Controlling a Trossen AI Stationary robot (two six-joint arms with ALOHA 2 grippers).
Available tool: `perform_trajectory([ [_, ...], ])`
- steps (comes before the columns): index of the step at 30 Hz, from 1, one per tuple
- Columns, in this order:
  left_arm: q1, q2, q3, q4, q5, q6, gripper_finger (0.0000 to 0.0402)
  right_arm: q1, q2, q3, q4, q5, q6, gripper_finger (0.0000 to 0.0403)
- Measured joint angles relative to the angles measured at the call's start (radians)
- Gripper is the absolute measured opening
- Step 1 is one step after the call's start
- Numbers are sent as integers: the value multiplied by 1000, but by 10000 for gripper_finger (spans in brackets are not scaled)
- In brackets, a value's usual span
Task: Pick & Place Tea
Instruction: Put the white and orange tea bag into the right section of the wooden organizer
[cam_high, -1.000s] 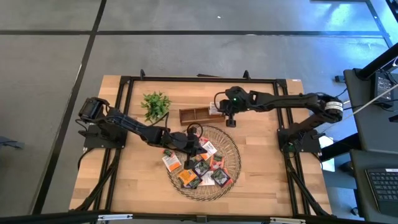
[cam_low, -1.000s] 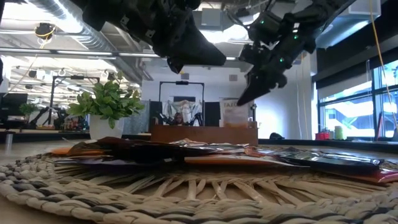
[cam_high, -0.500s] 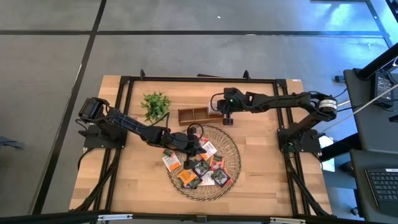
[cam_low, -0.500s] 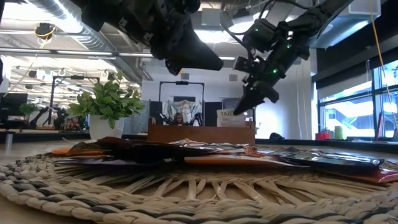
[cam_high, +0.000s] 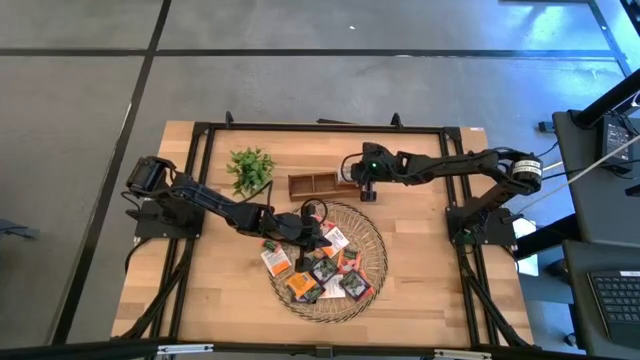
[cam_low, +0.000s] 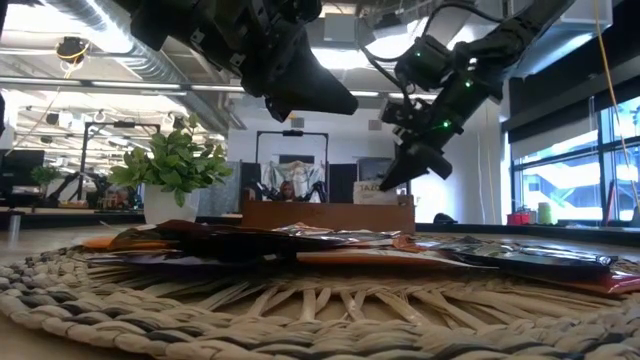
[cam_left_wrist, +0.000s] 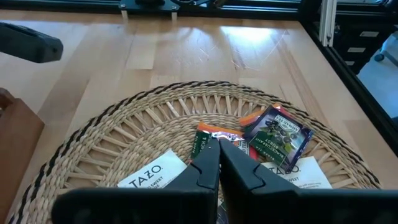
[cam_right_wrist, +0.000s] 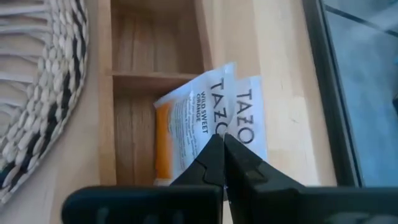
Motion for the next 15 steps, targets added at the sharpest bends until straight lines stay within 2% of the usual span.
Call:
perform_trajectory([
  [9,0,0,0,0,0,0,4,0,0,-21,28,2,27,7],
  [15,0,0,0,0,0,1,4,0,0,-21,33,2,0,39],
])
